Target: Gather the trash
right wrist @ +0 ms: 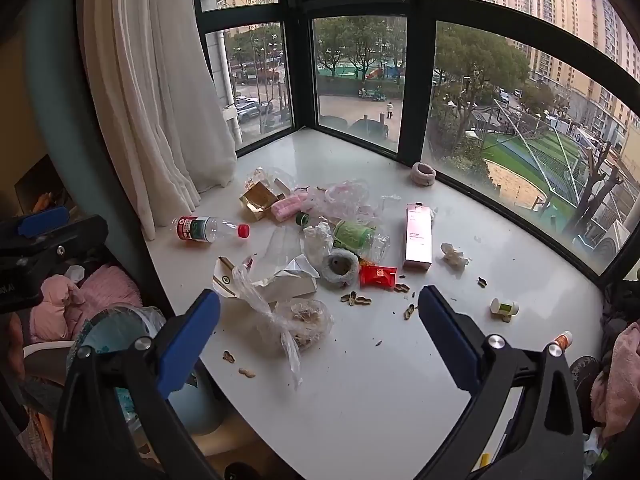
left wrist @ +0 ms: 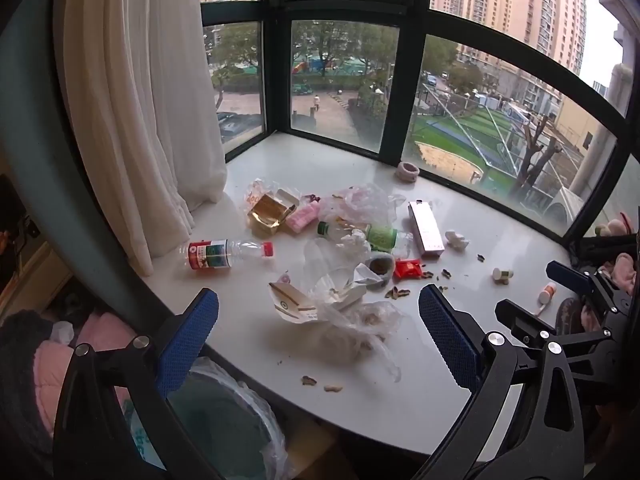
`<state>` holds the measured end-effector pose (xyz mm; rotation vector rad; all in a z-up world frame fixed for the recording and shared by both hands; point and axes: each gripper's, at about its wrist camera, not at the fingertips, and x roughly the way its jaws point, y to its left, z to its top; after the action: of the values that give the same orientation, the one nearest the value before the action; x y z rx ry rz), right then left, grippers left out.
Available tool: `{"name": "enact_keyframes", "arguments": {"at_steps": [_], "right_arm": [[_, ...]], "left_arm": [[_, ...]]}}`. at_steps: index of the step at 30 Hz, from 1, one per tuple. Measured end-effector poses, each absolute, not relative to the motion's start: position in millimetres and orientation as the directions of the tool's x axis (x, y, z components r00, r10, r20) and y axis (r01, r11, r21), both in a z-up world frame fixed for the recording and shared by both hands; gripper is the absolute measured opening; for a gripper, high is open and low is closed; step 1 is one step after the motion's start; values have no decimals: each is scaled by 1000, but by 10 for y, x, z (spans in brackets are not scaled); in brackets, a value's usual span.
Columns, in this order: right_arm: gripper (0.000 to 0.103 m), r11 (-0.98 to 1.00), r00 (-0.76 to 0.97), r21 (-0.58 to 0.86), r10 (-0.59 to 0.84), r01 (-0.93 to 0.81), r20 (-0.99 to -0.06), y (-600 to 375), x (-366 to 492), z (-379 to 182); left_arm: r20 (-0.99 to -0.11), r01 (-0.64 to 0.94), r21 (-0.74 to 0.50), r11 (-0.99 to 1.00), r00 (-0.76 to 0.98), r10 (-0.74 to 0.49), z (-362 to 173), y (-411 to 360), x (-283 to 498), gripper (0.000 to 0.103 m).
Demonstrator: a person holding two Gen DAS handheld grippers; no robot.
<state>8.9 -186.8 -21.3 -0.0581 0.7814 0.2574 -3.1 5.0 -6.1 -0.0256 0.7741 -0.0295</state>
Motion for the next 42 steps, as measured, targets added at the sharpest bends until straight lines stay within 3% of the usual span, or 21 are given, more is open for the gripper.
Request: {"name": "enact_keyframes", "arguments": {"at_steps": [42], "right_arm": [[97, 968, 668, 42, 201, -246, -716, -1851, 43, -251]], "left_arm": [[-719, 21, -35, 999, 694, -40, -147, 54, -22, 97]]}}
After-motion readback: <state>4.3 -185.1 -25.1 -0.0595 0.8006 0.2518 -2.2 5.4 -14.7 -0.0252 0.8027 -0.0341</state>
